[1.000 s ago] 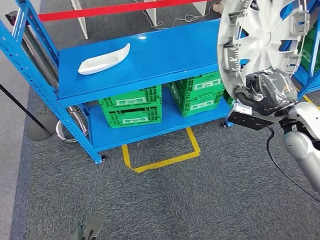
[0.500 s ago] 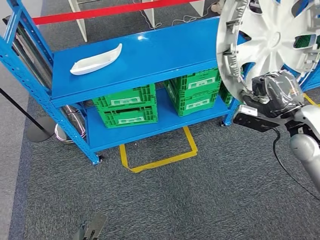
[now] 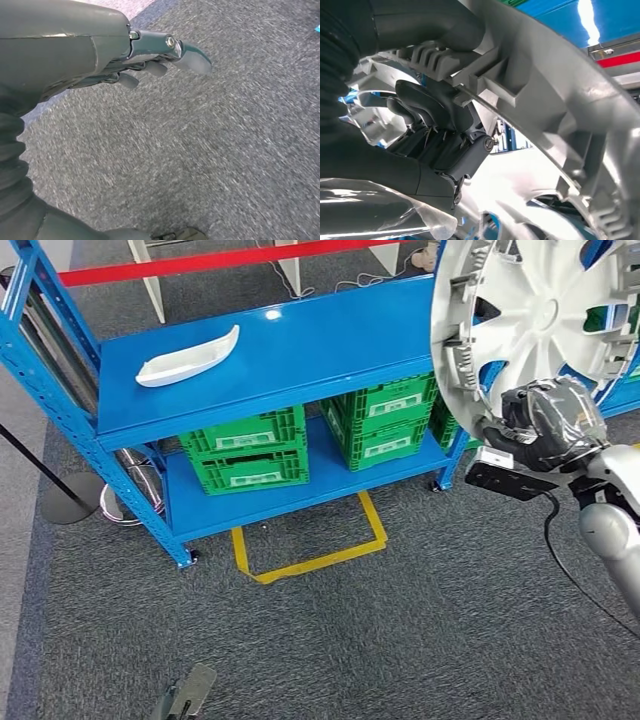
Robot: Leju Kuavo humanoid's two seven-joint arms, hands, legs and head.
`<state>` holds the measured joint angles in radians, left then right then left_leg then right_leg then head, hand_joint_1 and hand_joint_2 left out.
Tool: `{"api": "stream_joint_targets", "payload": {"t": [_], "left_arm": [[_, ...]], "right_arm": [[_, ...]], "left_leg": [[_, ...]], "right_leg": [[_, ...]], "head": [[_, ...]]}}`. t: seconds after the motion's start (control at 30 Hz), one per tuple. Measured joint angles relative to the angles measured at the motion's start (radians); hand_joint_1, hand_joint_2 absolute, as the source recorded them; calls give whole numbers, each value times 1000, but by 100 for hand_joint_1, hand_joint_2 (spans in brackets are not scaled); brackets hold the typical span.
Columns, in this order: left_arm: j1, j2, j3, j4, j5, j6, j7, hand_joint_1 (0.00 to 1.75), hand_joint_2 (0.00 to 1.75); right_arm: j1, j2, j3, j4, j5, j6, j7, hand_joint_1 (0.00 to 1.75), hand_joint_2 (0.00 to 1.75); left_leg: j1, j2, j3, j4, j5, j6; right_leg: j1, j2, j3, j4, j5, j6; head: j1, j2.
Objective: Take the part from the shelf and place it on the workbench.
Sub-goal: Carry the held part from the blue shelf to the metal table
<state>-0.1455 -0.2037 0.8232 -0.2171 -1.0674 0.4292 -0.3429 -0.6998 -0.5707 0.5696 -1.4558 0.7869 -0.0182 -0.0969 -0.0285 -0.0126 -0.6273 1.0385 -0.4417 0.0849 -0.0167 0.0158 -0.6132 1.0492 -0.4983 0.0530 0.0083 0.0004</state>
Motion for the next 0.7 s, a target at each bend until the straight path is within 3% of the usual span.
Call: {"api": "stream_joint_targets", "payload": {"t": [0.07,0.13,0.17,0.2,0.23,0.3,0.33,0.4,0.5,0.57,0.63,0.7], "left_arm": [[-1,-1,-1,0,0,-2,0,0,175],[-1,-3,-1,0,-1,-4,0,0,175],[0,-4,-1,0,-1,-5,0,0,175],[1,-6,-1,0,-1,-6,0,0,175],[1,-6,-1,0,-1,-6,0,0,175],[1,-7,-1,0,0,-6,0,0,175],[0,-7,-1,0,0,-6,0,0,175],[1,-6,-1,0,0,-6,0,0,175],[4,-5,-1,0,1,-5,0,0,175],[5,-5,-1,0,1,-5,0,0,175],[6,-5,-1,0,2,-5,0,0,175],[9,-5,-1,0,2,-5,0,0,175]], "right_arm": [[-3,-2,-3,0,0,1,-1,175,175],[-4,-2,-4,0,-1,4,-2,175,175],[-2,-2,-4,0,-1,6,-2,175,175],[1,-2,-4,0,-1,8,-2,175,175],[2,-2,-4,0,-1,9,-2,175,175],[2,-2,-5,0,-1,10,-2,175,175],[0,-2,-6,0,-1,11,-2,175,175],[-1,-2,-8,-1,-2,12,-2,175,175],[2,-3,-9,-2,-4,13,0,175,175],[3,-3,-11,-2,-6,13,0,175,175],[6,-3,-13,-3,-8,13,2,175,175],[15,-3,-15,-3,-8,13,4,175,175]], "left_leg": [[9,7,8,-26,10,-6],[9,9,6,-28,14,-7],[10,10,5,-28,15,-7],[10,12,4,-27,15,-8],[11,13,4,-25,15,-10],[13,16,2,-18,13,-18],[11,16,-2,-10,11,-23],[8,17,-11,1,12,-35],[7,21,-18,9,10,-48],[10,20,-40,67,-35,-61],[16,18,-86,195,-108,-72],[21,18,-114,286,-141,-74]], "right_leg": [[3,-4,-31,58,-40,6],[2,-6,-84,180,-97,14],[0,-7,-105,230,-112,19],[-2,-8,-111,248,-110,23],[-4,-10,-99,227,-90,27],[-8,-23,-30,100,-31,34],[-8,-29,4,39,-12,32],[-5,-33,32,-14,-4,15],[-6,-25,26,-17,8,-13],[-10,-20,23,-19,15,-26],[-10,-15,18,-19,19,-33],[-10,-7,13,-18,22,-34]], "head": [[4,0],[7,0],[7,0],[7,0],[7,0],[7,0],[7,0],[7,0],[6,0],[4,0],[2,0],[2,0]]}}
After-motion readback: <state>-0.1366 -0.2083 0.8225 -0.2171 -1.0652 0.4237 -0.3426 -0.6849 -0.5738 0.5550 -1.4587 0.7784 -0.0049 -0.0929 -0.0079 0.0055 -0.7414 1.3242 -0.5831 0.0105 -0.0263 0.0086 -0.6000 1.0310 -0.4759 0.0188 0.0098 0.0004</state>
